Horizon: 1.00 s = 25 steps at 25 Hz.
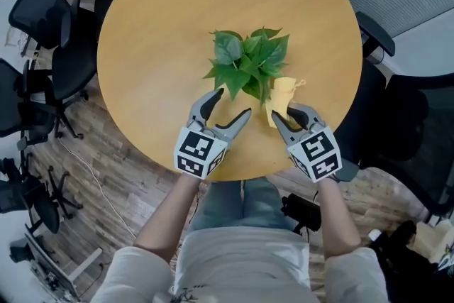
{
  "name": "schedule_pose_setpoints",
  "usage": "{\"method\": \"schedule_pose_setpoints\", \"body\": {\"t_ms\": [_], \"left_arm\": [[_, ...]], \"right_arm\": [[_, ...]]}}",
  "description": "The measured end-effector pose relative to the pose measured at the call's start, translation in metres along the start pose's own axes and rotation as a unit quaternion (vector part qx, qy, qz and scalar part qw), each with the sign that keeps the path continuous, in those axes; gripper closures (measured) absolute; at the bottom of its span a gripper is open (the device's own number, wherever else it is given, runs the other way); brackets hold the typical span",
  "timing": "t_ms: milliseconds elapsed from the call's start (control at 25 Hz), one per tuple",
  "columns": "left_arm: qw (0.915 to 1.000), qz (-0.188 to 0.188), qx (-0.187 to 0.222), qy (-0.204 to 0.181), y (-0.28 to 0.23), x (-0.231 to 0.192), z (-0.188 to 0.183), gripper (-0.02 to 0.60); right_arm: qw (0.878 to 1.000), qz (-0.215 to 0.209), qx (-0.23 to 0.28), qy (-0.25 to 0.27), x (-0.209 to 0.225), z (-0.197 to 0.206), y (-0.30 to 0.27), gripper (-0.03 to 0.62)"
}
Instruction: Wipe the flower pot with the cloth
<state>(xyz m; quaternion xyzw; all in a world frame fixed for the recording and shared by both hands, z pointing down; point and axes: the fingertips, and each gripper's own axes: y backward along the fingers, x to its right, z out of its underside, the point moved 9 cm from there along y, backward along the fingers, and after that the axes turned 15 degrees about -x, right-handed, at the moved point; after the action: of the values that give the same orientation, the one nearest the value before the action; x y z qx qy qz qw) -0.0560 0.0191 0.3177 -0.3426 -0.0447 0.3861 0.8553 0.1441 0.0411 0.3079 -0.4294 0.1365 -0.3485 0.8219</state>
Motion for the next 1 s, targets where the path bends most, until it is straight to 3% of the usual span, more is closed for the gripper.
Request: {"method": "schedule_pose_setpoints", "body": {"t_ms": [160,520,800,1000], "left_arm": [[1.0,-0.004,0.008,0.0,0.025,0.006,-0.008,0.34],[0.9996,-0.022,0.015,0.002,0.086,0.026,-0.025,0.494],[0.9993,-0.026,0.026,-0.001,0.121,0.045,-0.037,0.564],[0.9993,-0.014,0.035,0.002,0.135,0.059,-0.038,0.571]], "right_arm": [[1.0,0.002,0.013,-0.011,-0.008,-0.005,0.028,0.523],[0.999,0.018,0.044,0.016,-0.036,-0.028,0.087,0.523],[0.997,0.013,0.066,0.024,-0.065,-0.04,0.115,0.523],[0.996,0.011,0.08,0.03,-0.078,-0.049,0.128,0.523]]}}
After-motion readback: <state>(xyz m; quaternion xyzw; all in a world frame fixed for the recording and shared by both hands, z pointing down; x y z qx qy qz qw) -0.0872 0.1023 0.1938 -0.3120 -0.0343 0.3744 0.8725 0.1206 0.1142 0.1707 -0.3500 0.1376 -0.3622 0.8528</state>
